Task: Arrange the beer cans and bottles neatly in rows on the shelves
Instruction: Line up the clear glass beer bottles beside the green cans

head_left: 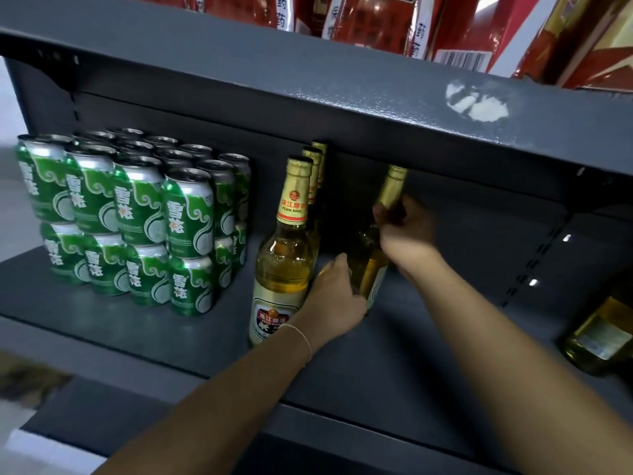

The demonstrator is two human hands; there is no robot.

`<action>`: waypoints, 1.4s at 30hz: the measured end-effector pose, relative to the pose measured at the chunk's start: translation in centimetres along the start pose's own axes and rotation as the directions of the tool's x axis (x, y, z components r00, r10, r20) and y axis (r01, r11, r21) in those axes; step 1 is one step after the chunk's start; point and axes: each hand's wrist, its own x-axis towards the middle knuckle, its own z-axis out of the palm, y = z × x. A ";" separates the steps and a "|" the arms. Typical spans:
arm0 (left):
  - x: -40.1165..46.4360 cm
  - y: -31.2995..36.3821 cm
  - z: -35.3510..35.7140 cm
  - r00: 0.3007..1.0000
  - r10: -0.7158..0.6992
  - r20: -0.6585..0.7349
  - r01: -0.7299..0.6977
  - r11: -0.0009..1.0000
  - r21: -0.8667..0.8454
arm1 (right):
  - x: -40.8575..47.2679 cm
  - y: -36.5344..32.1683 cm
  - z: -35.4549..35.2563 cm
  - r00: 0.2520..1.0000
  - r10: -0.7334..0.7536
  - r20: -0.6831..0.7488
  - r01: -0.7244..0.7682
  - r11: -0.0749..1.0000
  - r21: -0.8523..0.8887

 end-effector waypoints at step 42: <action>1.5 -4.9 5.6 0.987 -0.155 -0.041 0.160 0.970 0.182 | 2.5 2.7 2.1 0.980 0.071 0.188 -0.023 0.969 -0.246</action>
